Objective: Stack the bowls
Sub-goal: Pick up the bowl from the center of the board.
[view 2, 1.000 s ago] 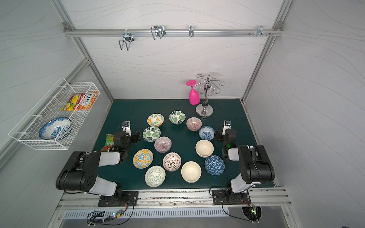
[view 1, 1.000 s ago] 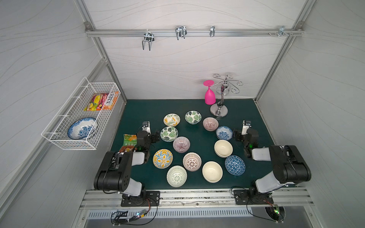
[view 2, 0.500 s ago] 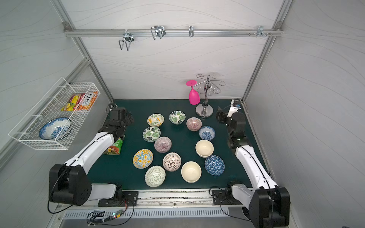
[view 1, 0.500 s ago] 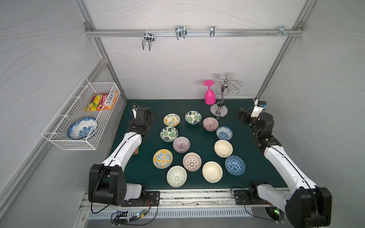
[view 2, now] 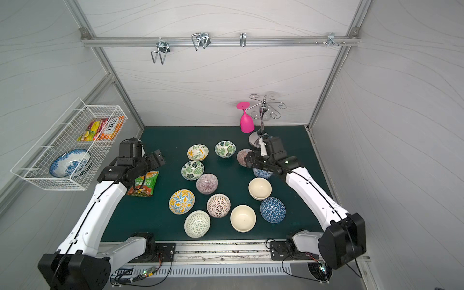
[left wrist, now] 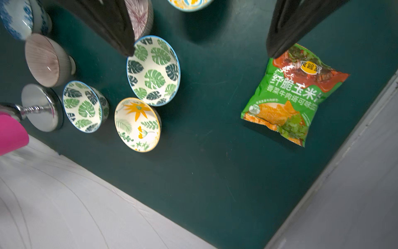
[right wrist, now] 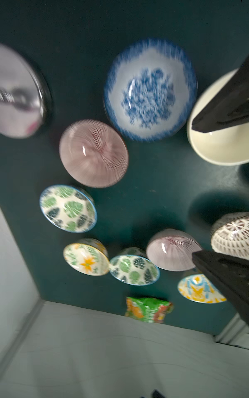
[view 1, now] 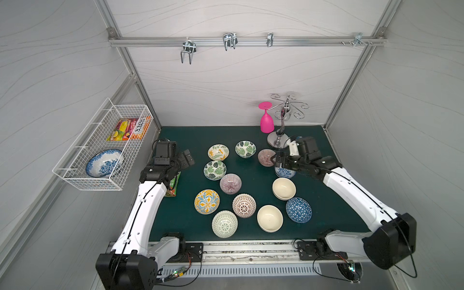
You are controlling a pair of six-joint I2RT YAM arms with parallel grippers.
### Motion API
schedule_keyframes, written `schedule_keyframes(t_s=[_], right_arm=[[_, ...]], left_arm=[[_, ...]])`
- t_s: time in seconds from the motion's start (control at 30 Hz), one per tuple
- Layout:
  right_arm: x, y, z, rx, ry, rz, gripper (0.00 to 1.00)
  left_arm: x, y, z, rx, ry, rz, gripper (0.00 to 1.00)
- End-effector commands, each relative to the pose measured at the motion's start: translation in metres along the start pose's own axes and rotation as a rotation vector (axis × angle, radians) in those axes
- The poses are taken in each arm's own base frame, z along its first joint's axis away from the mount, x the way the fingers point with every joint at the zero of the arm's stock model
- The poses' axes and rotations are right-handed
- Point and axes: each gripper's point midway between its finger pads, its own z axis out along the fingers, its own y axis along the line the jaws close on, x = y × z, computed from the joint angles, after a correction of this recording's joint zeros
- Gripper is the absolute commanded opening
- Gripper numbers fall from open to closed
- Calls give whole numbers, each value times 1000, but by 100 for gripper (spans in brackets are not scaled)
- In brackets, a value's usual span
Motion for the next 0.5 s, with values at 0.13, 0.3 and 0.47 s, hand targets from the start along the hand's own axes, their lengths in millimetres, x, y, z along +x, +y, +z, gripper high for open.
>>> schedule_keyframes(t_s=[0.13,0.3,0.47], right_arm=[[39,47,54,86,169,-128,85],[53,66,91,58,276,-88,73],[65,70,114,48,330,-55,66]], left_arm=[[37,-34,-22,257,124,11,100],[58,-30,-16,267,187,23,100],[76,-27,-16,255,192,69,100]])
